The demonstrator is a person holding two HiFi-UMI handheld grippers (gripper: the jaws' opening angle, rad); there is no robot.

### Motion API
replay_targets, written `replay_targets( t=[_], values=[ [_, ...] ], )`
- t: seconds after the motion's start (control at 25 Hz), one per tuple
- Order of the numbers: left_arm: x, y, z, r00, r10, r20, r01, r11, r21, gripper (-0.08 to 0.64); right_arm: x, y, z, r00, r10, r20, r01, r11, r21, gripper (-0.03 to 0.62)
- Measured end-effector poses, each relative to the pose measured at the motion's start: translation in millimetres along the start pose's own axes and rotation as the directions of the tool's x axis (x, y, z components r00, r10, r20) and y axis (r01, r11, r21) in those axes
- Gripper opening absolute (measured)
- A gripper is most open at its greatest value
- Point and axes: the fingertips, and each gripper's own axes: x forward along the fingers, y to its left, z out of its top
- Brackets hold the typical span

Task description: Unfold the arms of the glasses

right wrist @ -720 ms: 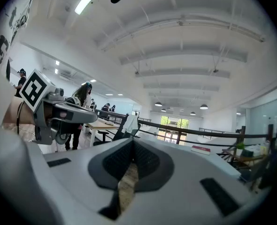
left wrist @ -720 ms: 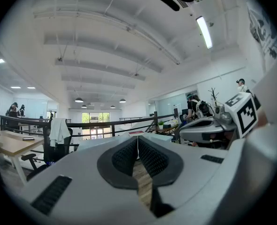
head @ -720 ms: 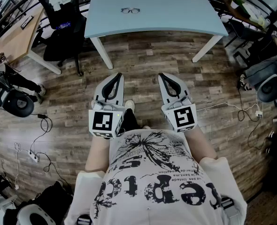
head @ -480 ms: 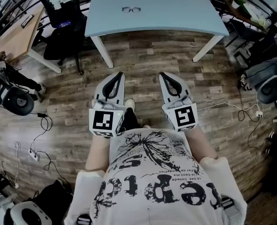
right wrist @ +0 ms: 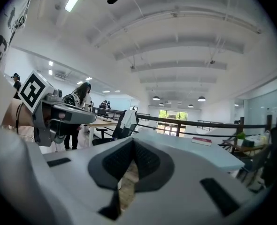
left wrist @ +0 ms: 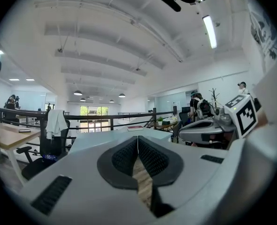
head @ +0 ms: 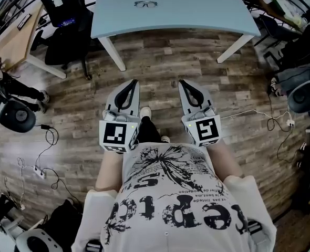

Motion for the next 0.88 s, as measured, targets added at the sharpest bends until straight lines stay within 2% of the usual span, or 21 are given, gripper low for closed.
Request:
replay_targets(
  t=[0.28, 0.64, 0.88],
  values=[
    [69.8, 65.5, 5.1, 1.000, -0.029, 0.002, 0.029, 0.999, -0.016, 0.018, 86.1, -26.9, 8.3, 1.000, -0.021, -0.015, 0.020, 1.000, -0.017, 0.011],
    [161.0, 179.5, 13.8, 0.998, -0.058, -0.003, 0.058, 0.998, -0.015, 0.018, 222.9, -55.3, 20.1, 0.997, -0.062, -0.043, 0.061, 0.998, -0.019, 0.011],
    [202.9, 227.8, 8.6, 0.998, -0.055, -0.021, 0.054, 0.998, -0.040, 0.018, 287.2, -69.5, 20.4, 0.996, -0.051, -0.067, 0.050, 0.999, -0.015, 0.011]
  ],
)
